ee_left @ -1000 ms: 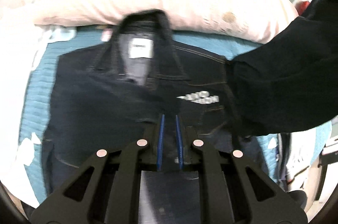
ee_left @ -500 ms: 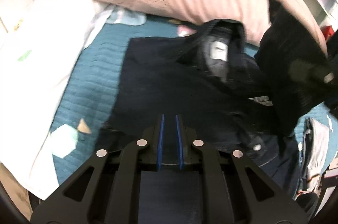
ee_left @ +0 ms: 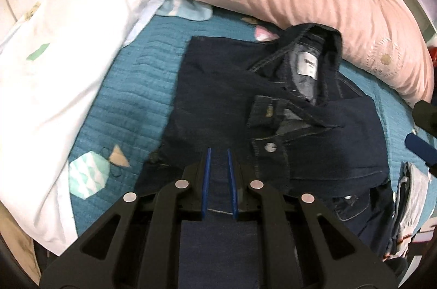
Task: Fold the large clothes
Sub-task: 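Lift the sleeve with the right tool and fold it across the jacket body, then open the right tool on the folded sleeve and lift it away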
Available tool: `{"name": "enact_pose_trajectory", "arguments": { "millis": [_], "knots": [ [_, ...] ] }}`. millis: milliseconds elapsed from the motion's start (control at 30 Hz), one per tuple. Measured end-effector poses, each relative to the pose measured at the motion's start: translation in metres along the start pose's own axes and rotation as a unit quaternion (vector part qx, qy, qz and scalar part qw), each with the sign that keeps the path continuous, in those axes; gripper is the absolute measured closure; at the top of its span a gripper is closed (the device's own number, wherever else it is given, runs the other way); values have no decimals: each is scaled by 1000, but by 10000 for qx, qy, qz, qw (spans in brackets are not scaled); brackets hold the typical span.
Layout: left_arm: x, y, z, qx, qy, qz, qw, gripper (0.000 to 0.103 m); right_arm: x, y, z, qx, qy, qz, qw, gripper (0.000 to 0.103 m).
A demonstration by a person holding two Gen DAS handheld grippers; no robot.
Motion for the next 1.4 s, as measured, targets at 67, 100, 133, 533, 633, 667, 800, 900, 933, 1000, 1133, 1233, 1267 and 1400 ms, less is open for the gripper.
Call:
{"name": "enact_pose_trajectory", "arguments": {
  "millis": [67, 100, 133, 533, 633, 667, 800, 900, 933, 1000, 1133, 1233, 1267, 1400],
  "knots": [
    [15, 2, -4, -7, 143, -37, 9999, 90, 18, -7, 1, 79, 54, -131, 9999, 23],
    [23, 2, -6, -16, 203, -70, 9998, 90, 30, -13, 0, 133, 71, -247, 9996, 23],
    [33, 4, -9, -32, 280, -122, 9995, 90, 38, -16, 0, 171, 85, -345, 9992, 23],
    [113, 48, -50, -539, 759, -522, 9943, 90, 93, 23, -46, -413, 119, -464, 9980, 70],
    [114, 81, -64, -832, 741, -277, 9934, 91, 89, 57, -68, -866, -12, -407, 9954, 75],
    [113, 92, -68, -888, 750, -234, 9929, 91, 90, 68, -75, -1013, -13, -457, 9938, 75],
    [110, 103, -76, -746, 900, -296, 9927, 91, 102, 104, -106, -1159, -125, -729, 9905, 77],
    [110, 101, -74, -870, 927, -348, 9913, 91, 102, 95, -103, -1341, -222, -760, 9878, 80],
    [110, 100, -72, -911, 930, -325, 9910, 89, 107, 87, -100, -1373, -168, -886, 9864, 86],
    [104, 91, -65, -782, 933, -54, 9925, 89, 123, 68, -92, -1219, -144, -1275, 9842, 86],
    [83, 98, -57, -814, 685, -83, 9943, 90, 175, 58, -100, -1296, 244, -1673, 9770, 93],
    [82, 105, -56, -807, 563, -224, 9949, 90, 197, 66, -111, -1186, 778, -1196, 9826, 103],
    [82, 103, -56, -813, 570, -190, 9949, 90, 197, 60, -110, -1176, 871, -1184, 9821, 103],
    [83, 93, -52, -774, 635, -175, 9948, 90, 209, 28, -104, -998, 599, -2072, 9713, 103]
  ]
}}
Point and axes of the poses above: each gripper's, at about its wrist camera, not at the fingertips, and y roughly the way its jaws point, x to its right, z to its top, the point moved 7 cm from there along y, roughly the way its jaws point, and after that the axes turned 15 degrees about -y, right-handed, at the moved point
